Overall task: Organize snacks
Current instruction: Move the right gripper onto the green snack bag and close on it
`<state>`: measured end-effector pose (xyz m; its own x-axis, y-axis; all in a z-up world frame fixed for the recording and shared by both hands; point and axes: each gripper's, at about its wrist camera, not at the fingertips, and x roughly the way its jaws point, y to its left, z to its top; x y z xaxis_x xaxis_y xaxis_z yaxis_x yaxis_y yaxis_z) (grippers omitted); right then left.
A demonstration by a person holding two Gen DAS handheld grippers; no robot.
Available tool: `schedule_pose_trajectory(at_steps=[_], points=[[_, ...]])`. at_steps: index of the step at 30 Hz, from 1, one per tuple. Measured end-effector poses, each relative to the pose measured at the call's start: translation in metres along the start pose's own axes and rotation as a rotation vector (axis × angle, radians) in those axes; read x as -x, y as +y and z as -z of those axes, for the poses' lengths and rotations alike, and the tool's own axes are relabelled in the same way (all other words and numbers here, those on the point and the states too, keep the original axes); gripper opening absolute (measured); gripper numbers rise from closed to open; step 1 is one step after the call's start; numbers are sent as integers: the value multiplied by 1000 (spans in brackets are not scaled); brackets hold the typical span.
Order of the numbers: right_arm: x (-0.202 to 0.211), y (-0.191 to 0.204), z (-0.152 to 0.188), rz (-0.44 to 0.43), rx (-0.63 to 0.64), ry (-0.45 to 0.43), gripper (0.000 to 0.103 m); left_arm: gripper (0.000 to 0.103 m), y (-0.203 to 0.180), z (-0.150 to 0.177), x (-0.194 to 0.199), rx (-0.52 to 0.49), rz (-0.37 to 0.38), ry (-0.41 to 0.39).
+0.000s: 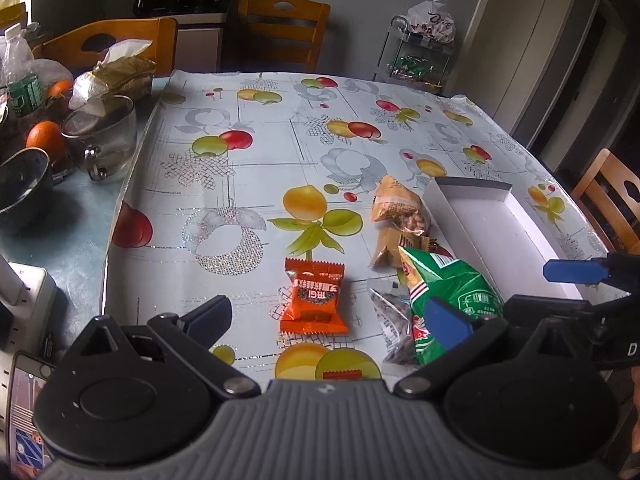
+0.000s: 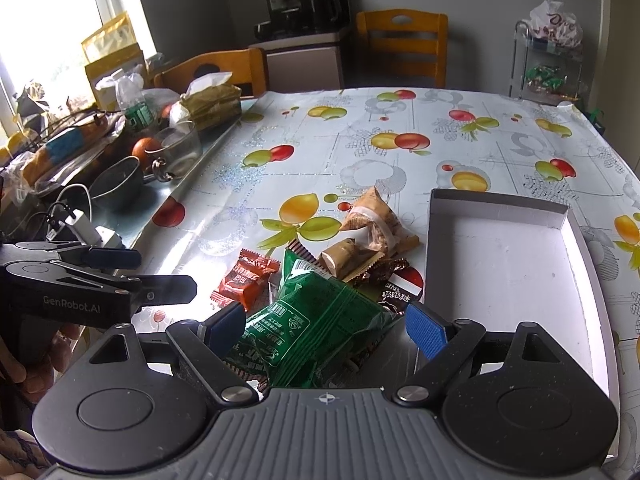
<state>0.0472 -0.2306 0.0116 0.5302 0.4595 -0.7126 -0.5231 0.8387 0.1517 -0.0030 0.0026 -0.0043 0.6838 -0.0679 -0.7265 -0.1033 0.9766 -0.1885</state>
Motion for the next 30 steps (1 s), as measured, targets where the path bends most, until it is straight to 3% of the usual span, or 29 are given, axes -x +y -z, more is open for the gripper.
schedule_pose_trajectory(at_steps=[21, 30], points=[[-5, -1, -2, -7, -8, 21, 88, 103, 5, -1, -10, -1, -57, 23], [-16, -6, -1, -39, -75, 63, 88, 103, 13, 1, -16, 5, -83, 42]])
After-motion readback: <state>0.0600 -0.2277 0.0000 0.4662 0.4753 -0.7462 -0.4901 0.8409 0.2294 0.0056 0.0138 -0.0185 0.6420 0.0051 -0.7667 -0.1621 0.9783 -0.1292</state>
